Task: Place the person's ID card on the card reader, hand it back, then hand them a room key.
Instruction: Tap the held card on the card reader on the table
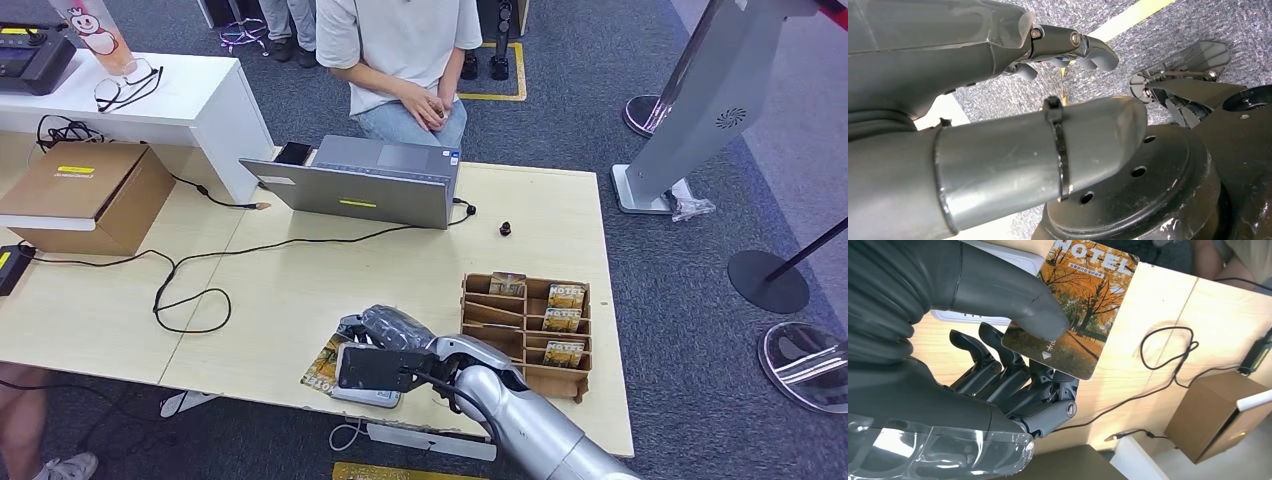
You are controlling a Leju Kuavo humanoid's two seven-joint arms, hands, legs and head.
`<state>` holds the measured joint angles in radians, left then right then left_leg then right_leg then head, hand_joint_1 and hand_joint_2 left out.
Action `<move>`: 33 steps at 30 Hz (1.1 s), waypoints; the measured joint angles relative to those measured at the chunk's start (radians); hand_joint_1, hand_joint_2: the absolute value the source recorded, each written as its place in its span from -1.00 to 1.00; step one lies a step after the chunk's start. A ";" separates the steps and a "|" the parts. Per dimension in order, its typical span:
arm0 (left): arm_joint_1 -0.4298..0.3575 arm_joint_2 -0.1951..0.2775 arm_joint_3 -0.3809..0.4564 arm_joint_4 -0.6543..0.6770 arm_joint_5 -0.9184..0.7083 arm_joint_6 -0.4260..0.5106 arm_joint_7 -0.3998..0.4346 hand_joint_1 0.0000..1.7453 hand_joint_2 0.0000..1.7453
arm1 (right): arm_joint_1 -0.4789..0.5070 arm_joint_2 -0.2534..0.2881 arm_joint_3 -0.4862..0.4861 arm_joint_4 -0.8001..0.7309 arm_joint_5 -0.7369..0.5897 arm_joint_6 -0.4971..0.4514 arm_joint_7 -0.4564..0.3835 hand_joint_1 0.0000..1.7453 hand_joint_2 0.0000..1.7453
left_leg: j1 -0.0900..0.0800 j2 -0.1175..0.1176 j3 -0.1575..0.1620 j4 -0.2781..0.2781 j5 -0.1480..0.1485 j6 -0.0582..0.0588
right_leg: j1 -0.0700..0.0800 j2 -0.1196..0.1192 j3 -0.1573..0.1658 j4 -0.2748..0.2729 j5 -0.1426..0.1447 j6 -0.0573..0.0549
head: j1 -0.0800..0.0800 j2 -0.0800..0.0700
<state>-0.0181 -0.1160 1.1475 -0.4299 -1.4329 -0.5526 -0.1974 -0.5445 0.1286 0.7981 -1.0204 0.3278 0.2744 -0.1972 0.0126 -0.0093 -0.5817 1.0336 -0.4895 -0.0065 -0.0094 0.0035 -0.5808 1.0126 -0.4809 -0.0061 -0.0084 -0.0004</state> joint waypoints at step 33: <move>-0.001 0.000 0.000 0.000 0.050 0.017 0.029 -1.00 -1.00 | -0.010 0.020 0.024 0.114 0.151 -0.095 0.125 1.00 1.00 | 0.000 0.000 0.000 0.000 0.000 0.000 | 0.000 0.000 0.000 0.000 0.000 0.000 | 0.000 0.000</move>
<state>-0.0190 -0.1155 1.1471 -0.4295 -1.3831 -0.5357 -0.1683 -0.5543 0.1484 0.8220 -0.9069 0.4785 0.1794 -0.0727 0.0126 -0.0093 -0.5816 1.0336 -0.4895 -0.0066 -0.0094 0.0035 -0.5808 1.0126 -0.4809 -0.0061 -0.0085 -0.0004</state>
